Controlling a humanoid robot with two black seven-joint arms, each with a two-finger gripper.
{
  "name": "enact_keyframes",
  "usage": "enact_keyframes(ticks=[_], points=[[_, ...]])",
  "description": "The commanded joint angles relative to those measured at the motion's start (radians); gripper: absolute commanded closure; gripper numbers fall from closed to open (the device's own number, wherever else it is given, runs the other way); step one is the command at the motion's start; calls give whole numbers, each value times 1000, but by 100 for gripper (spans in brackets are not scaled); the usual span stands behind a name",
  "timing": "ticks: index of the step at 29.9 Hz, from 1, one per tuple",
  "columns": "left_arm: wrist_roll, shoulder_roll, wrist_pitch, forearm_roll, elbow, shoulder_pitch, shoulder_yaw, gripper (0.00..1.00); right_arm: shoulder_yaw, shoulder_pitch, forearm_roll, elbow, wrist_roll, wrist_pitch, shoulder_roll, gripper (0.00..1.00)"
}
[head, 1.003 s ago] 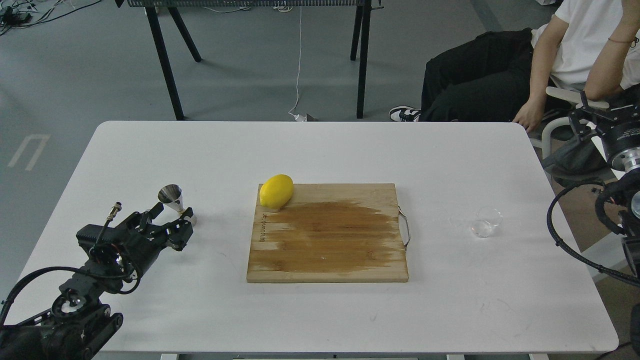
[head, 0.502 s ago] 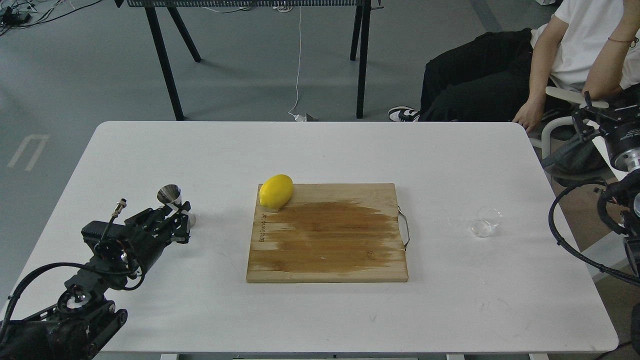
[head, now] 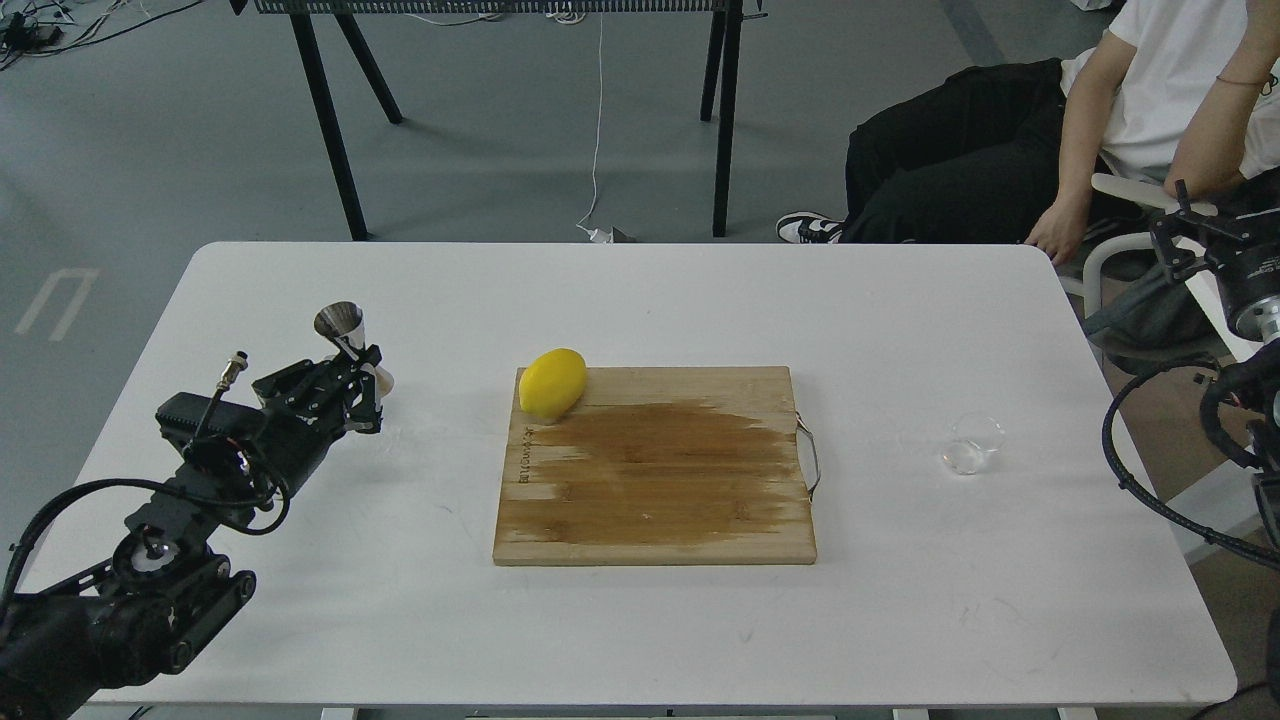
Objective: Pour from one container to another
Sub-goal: 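Lift the jigger with the left gripper and carry it over the board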
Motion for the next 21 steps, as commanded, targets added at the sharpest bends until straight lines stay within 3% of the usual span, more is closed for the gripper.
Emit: enact_keyframes(ticks=[1, 5, 8, 11, 14, 17, 21], points=[[0, 43, 0, 0, -140, -50, 1, 87, 2, -7, 0, 0, 0, 0, -11, 0], [3, 44, -77, 0, -261, -102, 26, 87, 2, -16, 0, -1, 0, 0, -26, 0], [13, 31, -111, 0, -293, -170, 118, 88, 2, -30, 0, -1, 0, 0, -35, 0], [15, 18, -117, 0, -291, -269, 230, 88, 2, -41, 1, -1, 0, 0, -49, 0], [58, -16, -138, 0, -258, -342, 319, 88, 4, -49, 2, -3, 2, 0, -57, 0], [108, -84, -145, 0, -211, -363, 401, 88, 2, -50, 2, -3, 3, 0, -57, 0], [112, -153, -148, 0, -202, -365, 474, 88, 2, -50, 2, -1, 3, 0, -57, 0]])
